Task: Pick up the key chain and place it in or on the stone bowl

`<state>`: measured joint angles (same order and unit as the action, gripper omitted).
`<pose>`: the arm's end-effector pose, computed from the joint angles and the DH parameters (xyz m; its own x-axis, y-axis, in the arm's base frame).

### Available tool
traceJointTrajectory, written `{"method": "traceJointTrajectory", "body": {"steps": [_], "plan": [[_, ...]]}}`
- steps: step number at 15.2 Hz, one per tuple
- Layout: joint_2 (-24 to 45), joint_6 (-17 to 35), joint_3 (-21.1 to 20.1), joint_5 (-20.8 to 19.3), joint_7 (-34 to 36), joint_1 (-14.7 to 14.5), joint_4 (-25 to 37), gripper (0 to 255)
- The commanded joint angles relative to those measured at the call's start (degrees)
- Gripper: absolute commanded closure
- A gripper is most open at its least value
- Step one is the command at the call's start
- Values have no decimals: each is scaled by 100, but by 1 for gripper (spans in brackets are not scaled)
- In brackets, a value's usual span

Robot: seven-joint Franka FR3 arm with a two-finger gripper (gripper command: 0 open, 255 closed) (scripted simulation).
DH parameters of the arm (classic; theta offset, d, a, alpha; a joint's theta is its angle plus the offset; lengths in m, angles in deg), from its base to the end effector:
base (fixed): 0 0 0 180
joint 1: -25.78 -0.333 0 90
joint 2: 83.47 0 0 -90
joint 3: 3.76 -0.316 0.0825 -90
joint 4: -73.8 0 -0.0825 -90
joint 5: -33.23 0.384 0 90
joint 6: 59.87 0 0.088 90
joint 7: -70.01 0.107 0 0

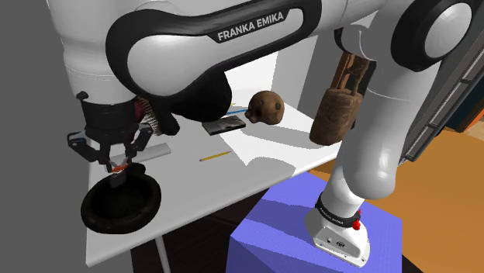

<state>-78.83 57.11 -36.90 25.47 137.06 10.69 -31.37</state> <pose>0.4086 0.4337 0.5014 0.9512 -0.2798 0.1303 -0.2692 -0.9586 -0.0930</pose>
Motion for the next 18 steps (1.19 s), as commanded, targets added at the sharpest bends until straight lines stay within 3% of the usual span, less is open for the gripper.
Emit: {"method": "traceJointTrajectory", "body": {"steps": [1,11,18], "plan": [[44,138,3,-36,31,-4,-101,255],[269,835,28,-244,209,-30,-622,255],[269,835,25,-245,209,-26,-622,255]]}}
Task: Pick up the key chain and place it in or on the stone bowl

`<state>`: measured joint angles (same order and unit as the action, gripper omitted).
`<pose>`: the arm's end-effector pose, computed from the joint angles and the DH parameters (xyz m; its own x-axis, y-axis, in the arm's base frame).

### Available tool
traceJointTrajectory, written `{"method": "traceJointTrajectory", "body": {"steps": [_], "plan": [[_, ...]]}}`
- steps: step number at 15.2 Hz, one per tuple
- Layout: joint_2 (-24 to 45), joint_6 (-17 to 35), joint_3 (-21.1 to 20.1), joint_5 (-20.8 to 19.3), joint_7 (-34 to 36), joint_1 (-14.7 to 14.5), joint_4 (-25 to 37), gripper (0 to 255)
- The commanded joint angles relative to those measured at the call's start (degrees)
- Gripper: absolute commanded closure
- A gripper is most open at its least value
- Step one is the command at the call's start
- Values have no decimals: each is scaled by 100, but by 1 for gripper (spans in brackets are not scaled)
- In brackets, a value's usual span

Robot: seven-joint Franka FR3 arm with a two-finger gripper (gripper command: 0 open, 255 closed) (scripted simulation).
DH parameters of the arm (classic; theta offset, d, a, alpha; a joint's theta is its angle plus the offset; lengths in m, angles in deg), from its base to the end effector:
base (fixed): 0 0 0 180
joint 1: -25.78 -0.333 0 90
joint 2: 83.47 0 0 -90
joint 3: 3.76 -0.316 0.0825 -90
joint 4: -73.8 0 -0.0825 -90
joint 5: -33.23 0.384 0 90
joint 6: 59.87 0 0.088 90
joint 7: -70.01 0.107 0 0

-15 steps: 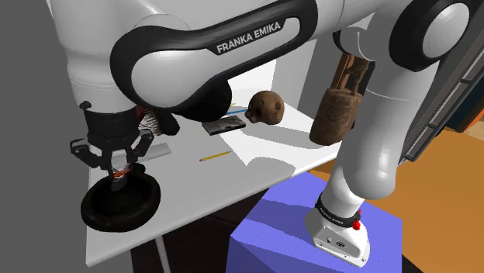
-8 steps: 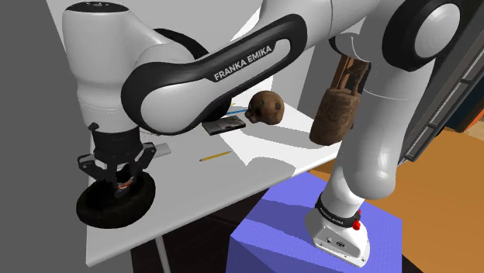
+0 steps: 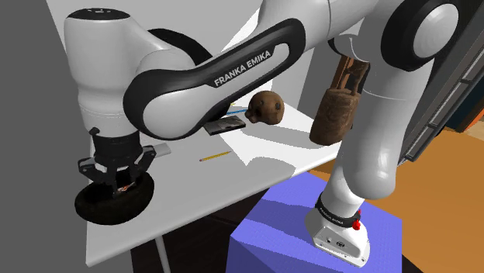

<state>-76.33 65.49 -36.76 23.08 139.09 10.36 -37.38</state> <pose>0.4081 0.4359 0.4431 0.9514 -0.2773 0.1342 -0.2655 -0.9590 -0.0995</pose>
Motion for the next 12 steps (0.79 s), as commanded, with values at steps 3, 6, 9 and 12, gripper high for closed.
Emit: {"method": "traceJointTrajectory", "body": {"steps": [3,6,9,12], "plan": [[21,2,13,-6,0,10,-24,0],[19,-3,10,-6,6,6,-21,0],[-278,-494,-26,229,-149,39,233,0],[-347,-627,-30,282,-184,44,312,0]]}}
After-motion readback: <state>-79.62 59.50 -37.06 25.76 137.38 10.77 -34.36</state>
